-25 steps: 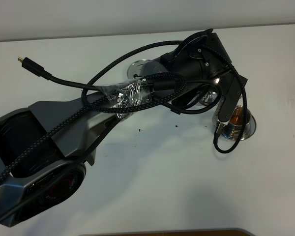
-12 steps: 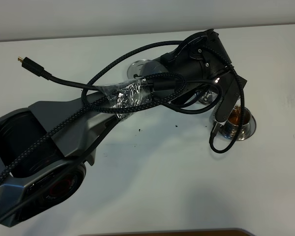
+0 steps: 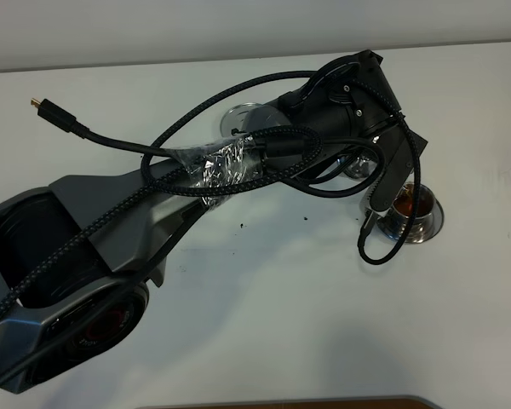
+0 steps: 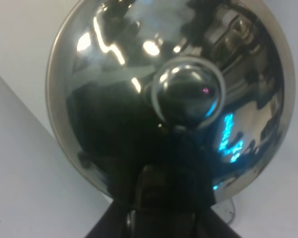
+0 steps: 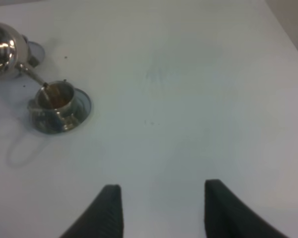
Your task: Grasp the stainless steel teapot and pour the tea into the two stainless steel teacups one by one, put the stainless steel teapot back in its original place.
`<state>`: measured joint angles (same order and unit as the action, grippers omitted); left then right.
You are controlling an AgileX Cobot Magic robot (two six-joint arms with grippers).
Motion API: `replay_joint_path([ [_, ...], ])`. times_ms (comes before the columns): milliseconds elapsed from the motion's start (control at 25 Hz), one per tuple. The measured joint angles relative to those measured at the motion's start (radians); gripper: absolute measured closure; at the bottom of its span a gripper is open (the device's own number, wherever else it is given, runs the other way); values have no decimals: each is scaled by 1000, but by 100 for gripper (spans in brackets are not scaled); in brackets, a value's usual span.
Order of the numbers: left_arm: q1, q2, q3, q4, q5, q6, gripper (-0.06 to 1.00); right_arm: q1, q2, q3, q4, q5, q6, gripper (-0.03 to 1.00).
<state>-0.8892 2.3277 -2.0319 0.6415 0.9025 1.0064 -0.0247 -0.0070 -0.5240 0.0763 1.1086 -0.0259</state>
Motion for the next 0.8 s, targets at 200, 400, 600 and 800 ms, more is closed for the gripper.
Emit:
replay_joint_path([
  [200,0,0,0,6,-2,1,69,0,0,0,0,0,0,58],
  [400,0,0,0,6,-2,1,69,0,0,0,0,0,0,58],
  [600,0,0,0,7,-2,1,69,0,0,0,0,0,0,58],
  [800,0,0,0,7,-5,20,69,0,0,0,0,0,0,58],
])
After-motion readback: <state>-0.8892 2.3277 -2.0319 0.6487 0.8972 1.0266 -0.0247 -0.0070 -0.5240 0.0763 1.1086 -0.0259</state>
